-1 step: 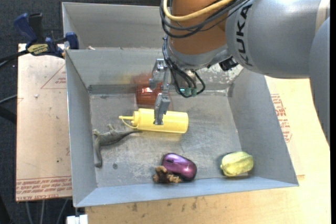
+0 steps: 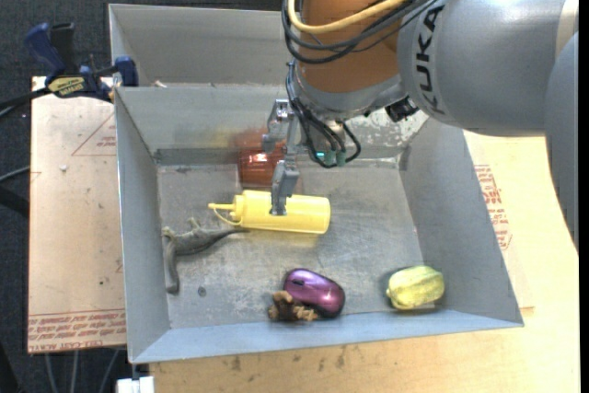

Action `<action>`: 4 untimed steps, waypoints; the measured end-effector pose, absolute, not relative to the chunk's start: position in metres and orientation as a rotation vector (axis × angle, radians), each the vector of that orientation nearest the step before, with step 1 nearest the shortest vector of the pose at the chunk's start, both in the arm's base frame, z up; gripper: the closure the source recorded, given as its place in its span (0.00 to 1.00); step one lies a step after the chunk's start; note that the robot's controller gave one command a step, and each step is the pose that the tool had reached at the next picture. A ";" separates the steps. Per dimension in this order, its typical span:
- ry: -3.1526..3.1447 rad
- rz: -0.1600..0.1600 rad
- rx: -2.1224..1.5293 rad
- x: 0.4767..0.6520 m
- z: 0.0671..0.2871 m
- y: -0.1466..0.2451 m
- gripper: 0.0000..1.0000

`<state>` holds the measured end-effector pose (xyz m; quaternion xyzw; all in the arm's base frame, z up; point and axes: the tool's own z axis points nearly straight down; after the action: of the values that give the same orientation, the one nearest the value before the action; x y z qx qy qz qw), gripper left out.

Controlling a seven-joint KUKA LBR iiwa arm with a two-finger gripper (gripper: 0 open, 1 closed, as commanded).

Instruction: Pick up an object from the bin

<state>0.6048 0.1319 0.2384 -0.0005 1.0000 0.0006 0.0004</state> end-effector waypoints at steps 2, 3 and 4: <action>3.141 0.002 0.001 0.605 0.238 0.132 0.00; 3.141 0.002 0.001 0.605 0.238 0.132 0.00; 3.141 0.002 0.002 0.605 0.238 0.131 0.00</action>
Offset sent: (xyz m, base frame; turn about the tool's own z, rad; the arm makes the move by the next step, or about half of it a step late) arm 0.0000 0.0000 0.0000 0.0000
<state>0.6049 0.1315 0.2384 0.0005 1.0000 0.0006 0.0004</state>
